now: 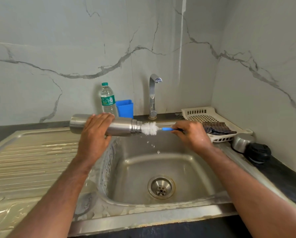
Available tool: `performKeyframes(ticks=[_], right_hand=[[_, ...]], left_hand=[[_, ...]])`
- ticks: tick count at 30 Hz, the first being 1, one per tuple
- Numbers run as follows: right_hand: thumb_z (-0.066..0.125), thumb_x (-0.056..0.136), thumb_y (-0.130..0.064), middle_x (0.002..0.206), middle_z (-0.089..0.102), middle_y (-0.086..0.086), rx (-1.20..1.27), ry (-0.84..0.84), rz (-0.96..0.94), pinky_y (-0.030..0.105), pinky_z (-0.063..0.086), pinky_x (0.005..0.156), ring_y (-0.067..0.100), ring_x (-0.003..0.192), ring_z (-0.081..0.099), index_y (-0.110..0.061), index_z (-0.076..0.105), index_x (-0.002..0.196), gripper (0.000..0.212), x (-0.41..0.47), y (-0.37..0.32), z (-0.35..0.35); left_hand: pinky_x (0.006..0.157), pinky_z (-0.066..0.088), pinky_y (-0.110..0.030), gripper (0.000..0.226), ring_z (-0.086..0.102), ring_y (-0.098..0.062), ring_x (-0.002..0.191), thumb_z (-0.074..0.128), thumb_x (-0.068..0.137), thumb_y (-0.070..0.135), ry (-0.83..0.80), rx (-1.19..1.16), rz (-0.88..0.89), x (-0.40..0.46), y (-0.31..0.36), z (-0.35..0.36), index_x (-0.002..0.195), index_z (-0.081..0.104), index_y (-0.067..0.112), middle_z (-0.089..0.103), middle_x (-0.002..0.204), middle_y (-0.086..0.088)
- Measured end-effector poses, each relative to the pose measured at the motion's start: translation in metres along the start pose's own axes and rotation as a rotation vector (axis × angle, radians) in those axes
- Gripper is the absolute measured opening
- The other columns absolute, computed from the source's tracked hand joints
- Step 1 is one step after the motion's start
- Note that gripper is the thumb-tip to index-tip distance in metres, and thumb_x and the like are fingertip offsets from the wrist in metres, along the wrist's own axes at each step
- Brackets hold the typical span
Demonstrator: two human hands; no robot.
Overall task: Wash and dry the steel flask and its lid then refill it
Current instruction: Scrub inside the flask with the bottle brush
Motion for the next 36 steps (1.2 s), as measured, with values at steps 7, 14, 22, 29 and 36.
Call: performKeyframes(ticks=[7, 14, 22, 29, 36], right_hand=[[0.076, 0.086, -0.017, 0.074, 0.066, -0.003, 0.021, -0.076, -0.06, 0.03, 0.045, 0.06, 0.02, 0.066, 0.059, -0.015, 0.069, 0.083, 0.008, 0.0, -0.014, 0.008], [0.076, 0.087, -0.015, 0.077, 0.062, -0.003, 0.017, -0.142, -0.11, 0.035, 0.047, 0.061, 0.02, 0.069, 0.057, -0.014, 0.066, 0.084, 0.01, -0.002, -0.016, 0.02], [0.076, 0.09, -0.02, 0.074, 0.064, -0.008, 0.189, -0.177, 0.02, 0.035, 0.047, 0.062, 0.013, 0.068, 0.058, -0.018, 0.071, 0.086, 0.007, -0.002, -0.009, 0.023], [0.061, 0.099, -0.04, 0.069, 0.058, -0.006, 0.044, -0.188, 0.088, 0.041, 0.048, 0.06, 0.019, 0.064, 0.054, -0.023, 0.064, 0.084, 0.023, -0.001, 0.004, 0.022], [0.056, 0.101, -0.041, 0.072, 0.057, -0.007, 0.005, -0.176, 0.011, 0.037, 0.043, 0.057, 0.018, 0.064, 0.052, -0.018, 0.065, 0.09, 0.027, 0.004, -0.014, 0.02]], left_hand=[[0.123, 0.027, -0.042, 0.086, 0.055, -0.03, 0.131, 0.092, 0.057, -0.004, -0.032, -0.042, 0.034, -0.001, 0.014, 0.004, 0.136, 0.059, 0.005, 0.062, 0.138, -0.013], [0.122, 0.028, -0.043, 0.085, 0.056, -0.027, 0.129, 0.09, 0.056, -0.007, -0.087, -0.108, 0.082, 0.001, 0.022, 0.015, 0.135, 0.061, 0.006, 0.064, 0.135, -0.011], [0.121, 0.03, -0.047, 0.086, 0.055, -0.026, 0.131, 0.091, 0.056, -0.005, -0.044, -0.113, 0.018, 0.0, 0.019, 0.018, 0.136, 0.06, 0.006, 0.063, 0.137, -0.011], [0.117, 0.036, -0.051, 0.086, 0.058, -0.028, 0.128, 0.095, 0.057, 0.002, -0.014, -0.075, -0.043, 0.001, 0.012, 0.015, 0.135, 0.06, 0.006, 0.064, 0.136, -0.011], [0.119, 0.034, -0.047, 0.083, 0.057, -0.028, 0.128, 0.093, 0.058, 0.0, -0.025, -0.111, 0.02, 0.003, 0.022, 0.015, 0.134, 0.061, 0.005, 0.064, 0.135, -0.011]])
Point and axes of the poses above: each hand's wrist, its own x-axis towards the middle knuckle, its own z-axis out of the palm, y = z × x, the point moved 2 cm from there along x, towards the middle knuckle
